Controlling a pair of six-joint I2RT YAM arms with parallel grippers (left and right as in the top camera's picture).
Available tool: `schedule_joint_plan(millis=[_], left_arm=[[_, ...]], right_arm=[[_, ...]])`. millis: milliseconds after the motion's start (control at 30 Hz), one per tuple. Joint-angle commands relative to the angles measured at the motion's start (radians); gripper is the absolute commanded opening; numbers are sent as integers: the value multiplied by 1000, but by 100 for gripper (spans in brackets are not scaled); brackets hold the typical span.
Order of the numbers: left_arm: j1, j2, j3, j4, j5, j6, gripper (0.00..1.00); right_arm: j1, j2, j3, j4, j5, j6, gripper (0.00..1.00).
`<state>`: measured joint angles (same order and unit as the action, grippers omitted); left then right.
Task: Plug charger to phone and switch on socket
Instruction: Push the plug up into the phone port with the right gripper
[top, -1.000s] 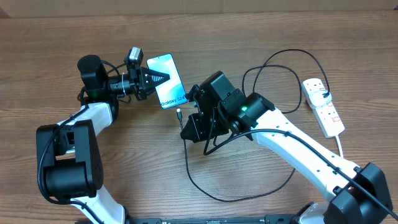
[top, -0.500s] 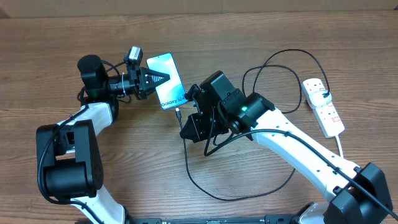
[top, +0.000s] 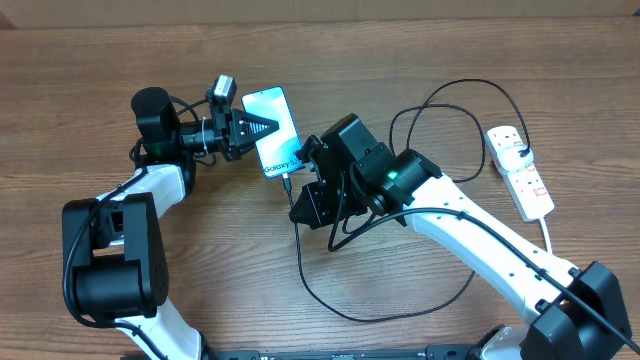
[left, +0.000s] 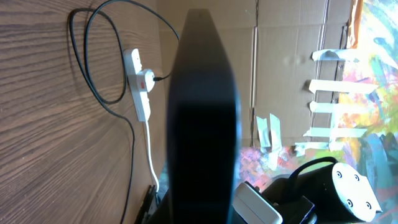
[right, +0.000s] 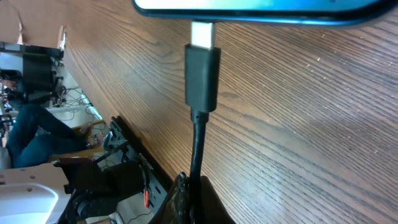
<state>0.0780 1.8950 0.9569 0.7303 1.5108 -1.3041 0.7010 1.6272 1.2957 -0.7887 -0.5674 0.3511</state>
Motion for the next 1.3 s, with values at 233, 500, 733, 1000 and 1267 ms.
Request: schedule_joint_plan(millis=[233, 500, 733, 1000, 1267], left_arm=[[-6, -4, 29, 8, 69, 72, 4], [-6, -4, 29, 8, 69, 76, 4], [-6, -4, 29, 8, 56, 74, 4], [-6, -4, 29, 8, 50, 74, 4], [-7, -4, 29, 7, 55, 74, 4]], right_arm=[[0, 2, 34, -9, 32, -11, 4], [0, 2, 34, -15, 32, -11, 4], [0, 2, 34, -33, 31, -11, 4], [0, 2, 34, -27, 31, -11, 4], [0, 2, 34, 34, 32, -11, 4]])
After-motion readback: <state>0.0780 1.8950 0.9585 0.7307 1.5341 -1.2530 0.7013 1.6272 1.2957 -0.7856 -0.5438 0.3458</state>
